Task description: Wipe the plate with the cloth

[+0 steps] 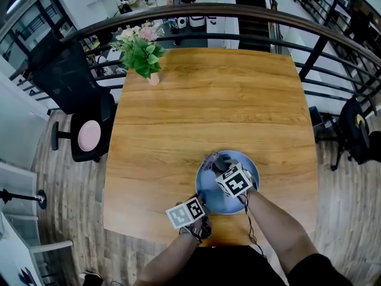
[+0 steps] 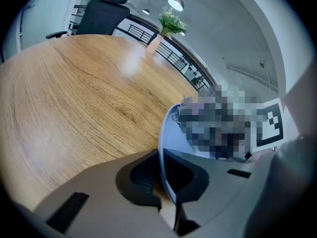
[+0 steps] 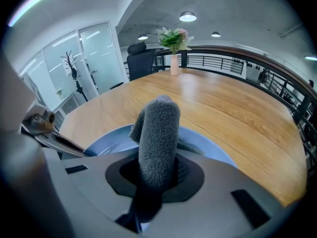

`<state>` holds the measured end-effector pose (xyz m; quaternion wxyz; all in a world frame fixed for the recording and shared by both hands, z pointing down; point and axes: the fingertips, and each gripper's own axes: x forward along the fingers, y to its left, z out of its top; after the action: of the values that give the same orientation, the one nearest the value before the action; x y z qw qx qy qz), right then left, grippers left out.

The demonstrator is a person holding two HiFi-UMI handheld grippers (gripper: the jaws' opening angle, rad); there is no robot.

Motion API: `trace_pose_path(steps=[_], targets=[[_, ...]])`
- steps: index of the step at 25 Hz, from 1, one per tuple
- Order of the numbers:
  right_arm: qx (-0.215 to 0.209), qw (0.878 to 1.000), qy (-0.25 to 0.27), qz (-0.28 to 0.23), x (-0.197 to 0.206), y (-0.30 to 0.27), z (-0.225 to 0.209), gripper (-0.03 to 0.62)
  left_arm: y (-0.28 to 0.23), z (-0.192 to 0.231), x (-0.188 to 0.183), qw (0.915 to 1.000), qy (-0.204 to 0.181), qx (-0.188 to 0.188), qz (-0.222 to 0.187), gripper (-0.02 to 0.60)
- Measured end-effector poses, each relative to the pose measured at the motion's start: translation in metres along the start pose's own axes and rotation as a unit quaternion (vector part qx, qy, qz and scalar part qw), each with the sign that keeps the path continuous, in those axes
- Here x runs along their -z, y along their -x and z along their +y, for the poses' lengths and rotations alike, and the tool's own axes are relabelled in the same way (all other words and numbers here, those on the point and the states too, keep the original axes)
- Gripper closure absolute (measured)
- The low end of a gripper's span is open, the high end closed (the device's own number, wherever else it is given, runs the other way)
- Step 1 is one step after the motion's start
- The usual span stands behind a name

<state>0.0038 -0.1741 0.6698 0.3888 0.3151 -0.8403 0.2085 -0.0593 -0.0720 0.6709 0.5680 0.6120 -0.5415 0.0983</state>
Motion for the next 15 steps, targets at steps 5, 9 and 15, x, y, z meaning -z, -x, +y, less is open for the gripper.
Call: trace_pose_path(steps=[5, 9, 15], targets=[[0.032, 0.999, -0.021, 0.009, 0.005, 0.011, -0.029, 0.522, 0.001, 0.0, -0.001, 1.0, 0.006, 0.0, -0.003, 0.551], [0.053, 0.998, -0.029, 0.027, 0.018, 0.019, -0.05, 0.522, 0.0, 0.001, -0.002, 0.9999, 0.012, -0.001, -0.007, 0.551], [0.078, 0.995, -0.021, 0.059, 0.033, 0.037, -0.063, 0.523, 0.0, 0.002, -0.002, 0.9998, 0.018, -0.003, -0.01, 0.552]])
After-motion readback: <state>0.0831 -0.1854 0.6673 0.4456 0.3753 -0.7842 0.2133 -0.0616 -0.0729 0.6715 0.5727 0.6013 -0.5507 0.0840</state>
